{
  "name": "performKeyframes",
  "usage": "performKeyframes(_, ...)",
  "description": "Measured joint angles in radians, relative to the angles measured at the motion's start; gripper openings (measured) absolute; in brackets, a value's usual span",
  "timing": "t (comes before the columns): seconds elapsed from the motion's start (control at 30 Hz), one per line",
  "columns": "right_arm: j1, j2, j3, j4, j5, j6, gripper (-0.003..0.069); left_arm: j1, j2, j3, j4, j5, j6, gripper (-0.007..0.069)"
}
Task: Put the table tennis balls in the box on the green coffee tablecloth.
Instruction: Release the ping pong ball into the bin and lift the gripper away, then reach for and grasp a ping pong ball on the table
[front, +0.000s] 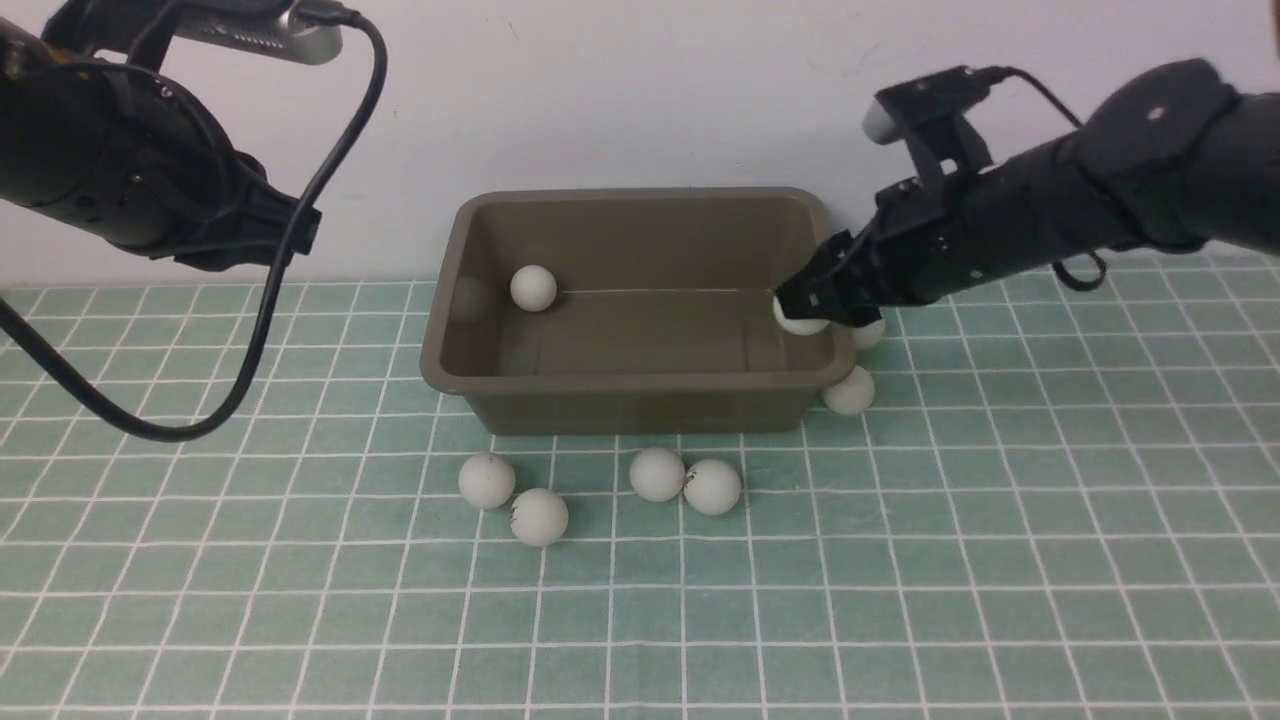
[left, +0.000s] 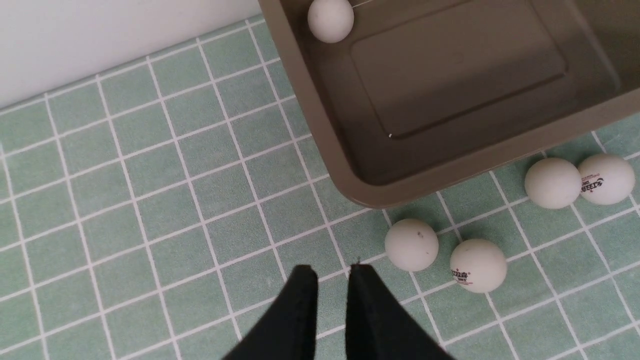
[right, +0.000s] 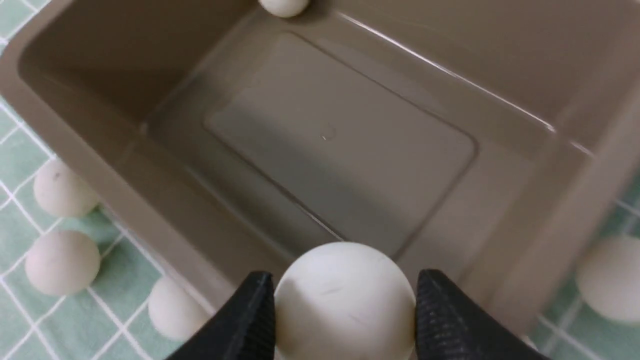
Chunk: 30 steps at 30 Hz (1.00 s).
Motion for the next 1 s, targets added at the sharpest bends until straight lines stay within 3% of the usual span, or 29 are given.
performKeyframes(0.23,0.004,0.106,-0.092,-0.011,0.021,-0.008,0.0331,0.000,0.000,0.000,0.000,0.000,0.000,0.0072)
performKeyframes(0.43,0.003,0.100,-0.101,-0.028,-0.008,-0.047,0.0503,0.000,0.000,0.000,0.000,-0.005,0.000,0.0072)
performKeyframes(0.53,-0.011,0.065,-0.102,-0.049,-0.034,-0.085,0.0538,0.000,0.000,0.000,0.000,-0.009,0.000,0.0072)
performKeyframes(0.63,-0.078,-0.003,-0.103,-0.079,-0.049,-0.073,0.0530,0.000,0.000,0.000,0.000,-0.014,0.000,0.0072)
performKeyframes(0.87,-0.215,0.003,-0.106,-0.094,-0.031,0.110,0.0451,0.000,0.000,0.000,-0.004,-0.015,0.000,0.0072)
performKeyframes(1.0,-0.217,0.066,-0.106,-0.065,-0.007,0.057,0.0442,0.000,0.000,0.000,-0.003,-0.015,0.000,0.0072)
